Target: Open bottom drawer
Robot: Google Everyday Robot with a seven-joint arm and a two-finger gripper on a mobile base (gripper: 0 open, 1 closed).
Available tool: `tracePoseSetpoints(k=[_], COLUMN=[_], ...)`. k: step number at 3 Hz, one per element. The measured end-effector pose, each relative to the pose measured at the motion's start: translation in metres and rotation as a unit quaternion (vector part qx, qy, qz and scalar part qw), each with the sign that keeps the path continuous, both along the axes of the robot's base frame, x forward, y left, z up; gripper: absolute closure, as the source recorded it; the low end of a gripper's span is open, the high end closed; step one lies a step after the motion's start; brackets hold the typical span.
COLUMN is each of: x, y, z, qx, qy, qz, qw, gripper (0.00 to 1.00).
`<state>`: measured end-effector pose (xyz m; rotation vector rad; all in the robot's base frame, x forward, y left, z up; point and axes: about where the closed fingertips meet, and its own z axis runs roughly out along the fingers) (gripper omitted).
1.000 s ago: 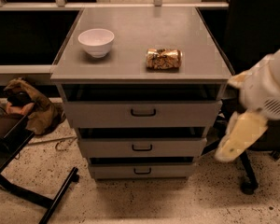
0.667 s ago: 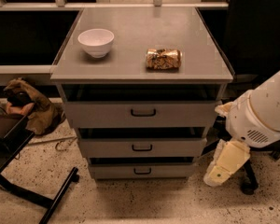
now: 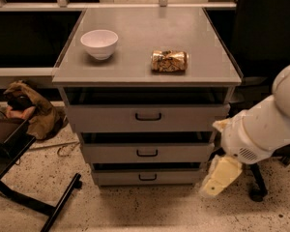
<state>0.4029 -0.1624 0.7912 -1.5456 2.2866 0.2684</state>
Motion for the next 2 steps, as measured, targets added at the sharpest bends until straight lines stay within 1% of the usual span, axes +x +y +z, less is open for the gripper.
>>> tracePoseSetpoints(k=[1,2], x=[0.015,0.026], y=[0.014,0.027], z=[-0.051,-0.093], qx=[0.037,0.058], qy=[-0.008,-0.010], qz=[0.000,0.006], qw=[0.9993,0.9982], gripper=[0.00,0.00])
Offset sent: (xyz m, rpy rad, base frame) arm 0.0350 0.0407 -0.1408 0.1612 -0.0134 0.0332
